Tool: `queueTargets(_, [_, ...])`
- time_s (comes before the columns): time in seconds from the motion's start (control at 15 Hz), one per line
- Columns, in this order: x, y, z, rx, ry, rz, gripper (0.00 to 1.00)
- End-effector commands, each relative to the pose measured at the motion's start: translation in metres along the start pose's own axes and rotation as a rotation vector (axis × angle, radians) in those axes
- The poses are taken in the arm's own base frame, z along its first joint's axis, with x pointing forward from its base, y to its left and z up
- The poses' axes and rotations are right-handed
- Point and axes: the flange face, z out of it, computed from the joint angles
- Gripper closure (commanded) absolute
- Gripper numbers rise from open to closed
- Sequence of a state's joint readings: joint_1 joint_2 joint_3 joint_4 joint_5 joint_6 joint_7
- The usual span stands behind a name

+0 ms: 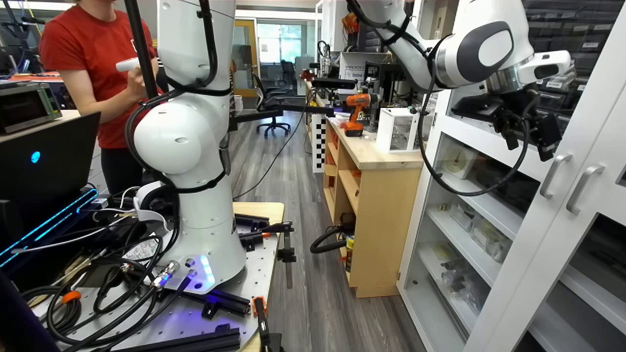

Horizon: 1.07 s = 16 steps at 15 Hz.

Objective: Open the left glass door of the cabinet.

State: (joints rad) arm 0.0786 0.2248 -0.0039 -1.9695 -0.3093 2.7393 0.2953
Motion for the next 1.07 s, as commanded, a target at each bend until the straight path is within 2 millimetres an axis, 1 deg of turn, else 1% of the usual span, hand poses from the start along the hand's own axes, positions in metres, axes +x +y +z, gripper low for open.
queueTargets(0.0, [0.012,0.001,0.012,0.014,0.031,0.000,0.00])
queueTargets(0.6, [0.032,0.011,0.040,0.042,0.069,-0.002,0.00])
queueTargets(0.67, [0.033,0.011,0.042,0.044,0.072,-0.004,0.25])
queueTargets(0.73, [0.034,0.012,0.041,0.046,0.081,-0.018,0.28])
queueTargets(0.8, [0.035,0.012,0.041,0.047,0.088,-0.027,0.33])
queueTargets(0.87, [0.036,0.013,0.040,0.049,0.092,-0.037,0.41])
queueTargets(1.0, [0.037,0.014,0.034,0.046,0.103,-0.047,0.55])
